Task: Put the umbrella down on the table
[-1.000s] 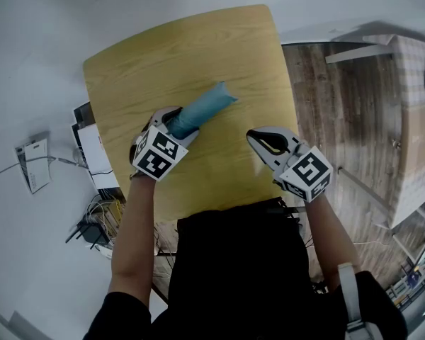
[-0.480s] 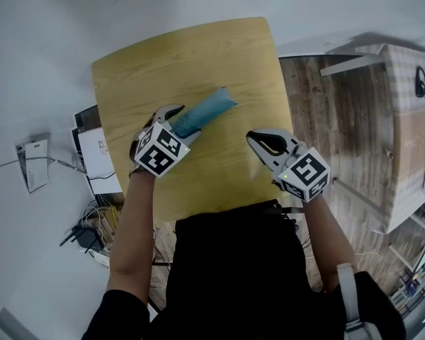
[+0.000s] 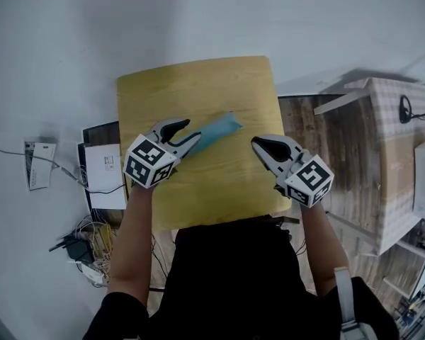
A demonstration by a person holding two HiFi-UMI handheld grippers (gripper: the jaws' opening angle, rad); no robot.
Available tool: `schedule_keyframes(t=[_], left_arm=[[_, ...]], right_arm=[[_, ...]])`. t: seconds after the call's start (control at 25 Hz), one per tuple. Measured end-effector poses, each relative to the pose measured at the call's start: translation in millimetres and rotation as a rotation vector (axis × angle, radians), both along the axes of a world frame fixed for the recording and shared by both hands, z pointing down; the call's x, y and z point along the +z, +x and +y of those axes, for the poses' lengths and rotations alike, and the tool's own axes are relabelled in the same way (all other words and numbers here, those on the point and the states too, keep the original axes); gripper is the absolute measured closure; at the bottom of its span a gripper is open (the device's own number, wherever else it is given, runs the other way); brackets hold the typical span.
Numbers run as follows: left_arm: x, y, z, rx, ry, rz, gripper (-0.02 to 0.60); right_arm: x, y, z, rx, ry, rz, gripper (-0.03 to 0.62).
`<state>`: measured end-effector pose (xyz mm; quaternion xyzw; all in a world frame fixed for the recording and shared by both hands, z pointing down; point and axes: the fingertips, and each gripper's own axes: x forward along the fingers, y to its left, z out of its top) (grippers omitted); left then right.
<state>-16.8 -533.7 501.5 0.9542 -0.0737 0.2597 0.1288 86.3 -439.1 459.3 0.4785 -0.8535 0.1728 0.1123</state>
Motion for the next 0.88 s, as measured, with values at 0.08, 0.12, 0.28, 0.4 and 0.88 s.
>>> schedule_keyframes(t=[0.08, 0.12, 0.28, 0.4, 0.88], left_arm=[[-24, -9, 0, -0.052, -0.019, 0.107, 0.449], [-36, -15, 2, -0.073, -0.024, 0.154, 0.482], [-78, -39, 19, -0.124, -0.041, 0.309, 0.569], [-107, -58, 41, -0.136, -0.075, 0.436, 0.569], [-137, -117, 189, -0.040, -0.228, 0.655, 0.569]], right_arm=[[-25, -8, 1, -0.034, 0.058, -0.014, 0.572], [-36, -13, 3, -0.050, 0.083, -0.021, 0.572], [-70, -35, 16, -0.097, 0.140, -0.024, 0.572], [-84, -45, 28, -0.106, 0.151, -0.018, 0.572], [-73, -93, 84, -0.182, 0.086, -0.058, 0.572]])
